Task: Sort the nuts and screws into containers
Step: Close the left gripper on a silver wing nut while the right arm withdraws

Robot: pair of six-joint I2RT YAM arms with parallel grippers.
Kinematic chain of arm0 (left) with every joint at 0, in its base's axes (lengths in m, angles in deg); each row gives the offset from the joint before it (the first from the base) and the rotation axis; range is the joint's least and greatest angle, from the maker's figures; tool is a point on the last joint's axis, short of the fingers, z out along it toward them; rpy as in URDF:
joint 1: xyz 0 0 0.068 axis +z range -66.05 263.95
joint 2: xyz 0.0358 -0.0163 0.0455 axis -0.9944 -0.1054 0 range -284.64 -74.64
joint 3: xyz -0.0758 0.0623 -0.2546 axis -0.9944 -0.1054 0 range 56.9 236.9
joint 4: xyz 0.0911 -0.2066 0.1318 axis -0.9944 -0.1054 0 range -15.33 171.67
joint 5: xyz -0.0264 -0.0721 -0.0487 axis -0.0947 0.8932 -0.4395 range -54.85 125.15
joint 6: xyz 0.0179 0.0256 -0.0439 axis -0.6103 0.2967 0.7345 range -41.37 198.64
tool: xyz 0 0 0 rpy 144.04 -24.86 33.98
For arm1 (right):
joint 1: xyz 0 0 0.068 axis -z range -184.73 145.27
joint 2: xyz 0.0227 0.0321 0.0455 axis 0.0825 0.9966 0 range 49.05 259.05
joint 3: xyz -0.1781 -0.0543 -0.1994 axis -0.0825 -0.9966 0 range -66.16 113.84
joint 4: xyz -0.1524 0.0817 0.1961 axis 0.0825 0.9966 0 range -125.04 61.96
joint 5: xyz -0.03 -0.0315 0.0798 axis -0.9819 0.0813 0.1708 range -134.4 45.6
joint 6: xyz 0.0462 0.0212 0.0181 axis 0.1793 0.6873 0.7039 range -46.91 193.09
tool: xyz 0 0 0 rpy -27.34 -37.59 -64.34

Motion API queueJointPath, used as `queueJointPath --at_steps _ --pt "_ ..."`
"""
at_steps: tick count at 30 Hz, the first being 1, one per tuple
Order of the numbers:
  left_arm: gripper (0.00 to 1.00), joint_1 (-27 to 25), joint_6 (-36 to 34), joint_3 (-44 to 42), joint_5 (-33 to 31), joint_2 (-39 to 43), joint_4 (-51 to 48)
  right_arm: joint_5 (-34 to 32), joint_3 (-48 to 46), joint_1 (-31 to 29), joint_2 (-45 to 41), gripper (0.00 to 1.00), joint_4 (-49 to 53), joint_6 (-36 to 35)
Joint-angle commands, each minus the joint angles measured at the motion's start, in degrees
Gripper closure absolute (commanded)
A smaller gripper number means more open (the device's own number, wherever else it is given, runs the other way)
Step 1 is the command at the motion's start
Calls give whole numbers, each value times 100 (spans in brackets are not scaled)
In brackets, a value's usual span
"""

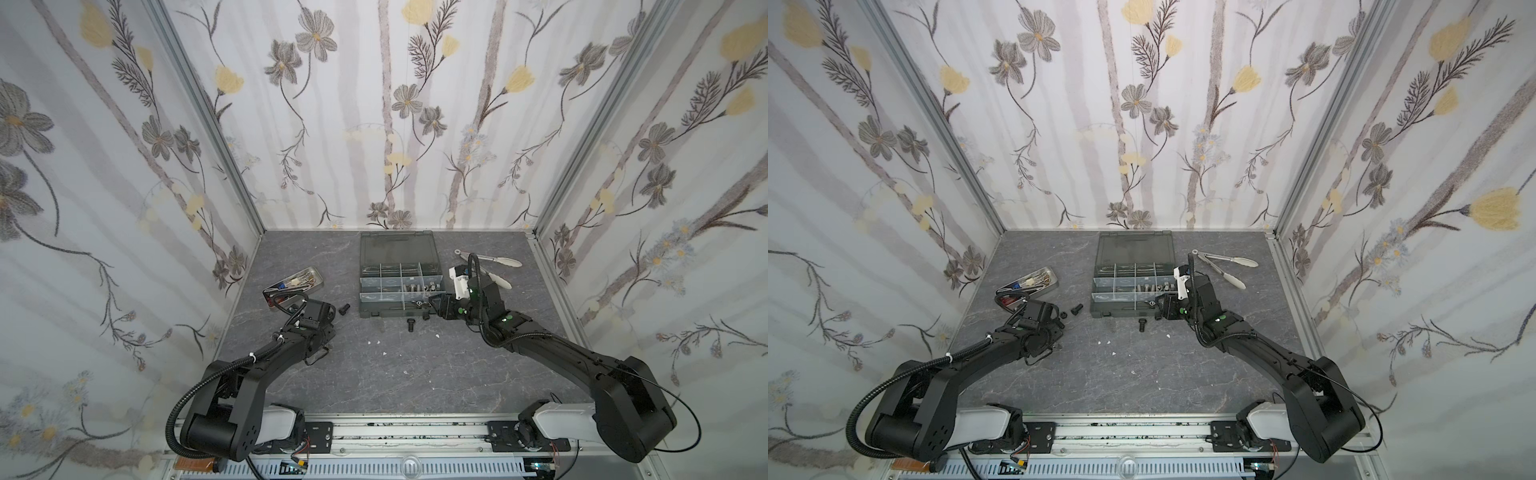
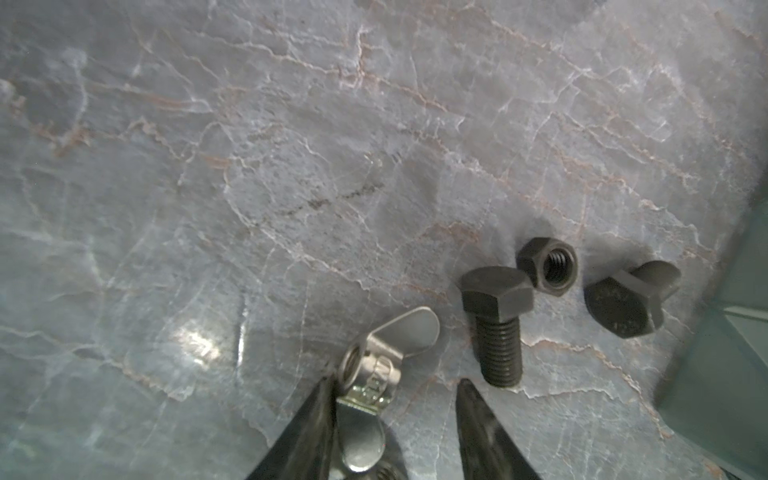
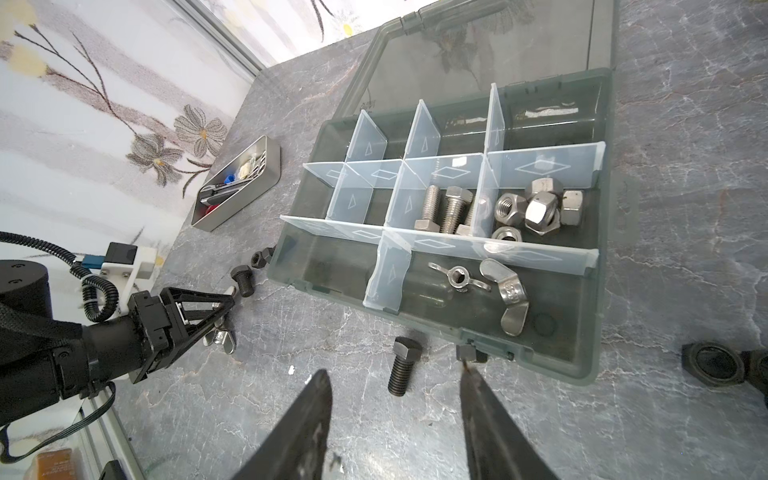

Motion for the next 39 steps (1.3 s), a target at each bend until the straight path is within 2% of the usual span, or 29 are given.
queueJointPath --at_steps 1,10,19,26,39 --pt "55 17 -10 8 -12 -59 -246 0 -5 -4 -63 49 0 -63" --pt "57 105 -162 84 -122 -107 -542 2 -53 -4 -73 49 -43 -55" --pt "60 535 -543 357 -153 -226 -758 -37 -139 2 -169 49 -61 -49" --pt "62 544 -640 490 -93 -486 -716 -50 -169 11 -196 49 -78 -42" --pt "73 519 -693 424 -12 -652 -607 -59 -176 16 -144 49 -115 -33"
